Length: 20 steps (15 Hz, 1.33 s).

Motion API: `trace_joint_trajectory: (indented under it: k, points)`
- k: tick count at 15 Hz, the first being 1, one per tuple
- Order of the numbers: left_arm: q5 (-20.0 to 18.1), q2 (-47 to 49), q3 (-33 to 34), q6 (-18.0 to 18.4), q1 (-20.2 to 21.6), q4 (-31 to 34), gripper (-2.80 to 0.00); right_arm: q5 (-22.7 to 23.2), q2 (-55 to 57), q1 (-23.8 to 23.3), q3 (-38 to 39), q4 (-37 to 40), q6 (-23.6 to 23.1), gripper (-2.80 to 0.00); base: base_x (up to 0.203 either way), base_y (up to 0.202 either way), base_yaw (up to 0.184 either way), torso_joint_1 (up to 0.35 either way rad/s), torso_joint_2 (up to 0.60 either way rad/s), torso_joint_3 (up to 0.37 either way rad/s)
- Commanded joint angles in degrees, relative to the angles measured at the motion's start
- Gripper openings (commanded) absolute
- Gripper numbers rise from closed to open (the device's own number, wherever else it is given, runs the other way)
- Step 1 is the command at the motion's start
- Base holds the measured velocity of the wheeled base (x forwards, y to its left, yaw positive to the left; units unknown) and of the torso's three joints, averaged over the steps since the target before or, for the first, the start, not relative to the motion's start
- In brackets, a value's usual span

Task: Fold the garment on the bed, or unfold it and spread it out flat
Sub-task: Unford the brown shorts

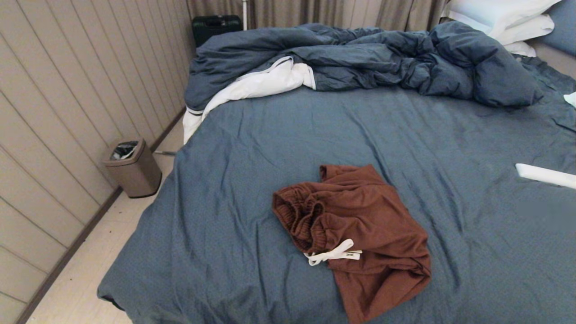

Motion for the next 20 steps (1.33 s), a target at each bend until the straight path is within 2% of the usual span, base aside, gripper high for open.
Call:
trace_joint_trajectory:
  k: [1, 20]
  points:
    - [0.0, 0.2, 0.0, -0.1, 0.0, 0.0, -2.80, 0.0, 0.1, 0.0, 0.0, 0.0, 0.0, -2.80, 0.000, 0.000, 0.000, 0.000, 0.00, 0.000]
    - [-0.2, 0.1, 0.0, 0.4, 0.0, 0.0, -2.80, 0.0, 0.3, 0.1, 0.0, 0.0, 0.0, -2.80, 0.000, 0.000, 0.000, 0.000, 0.00, 0.000]
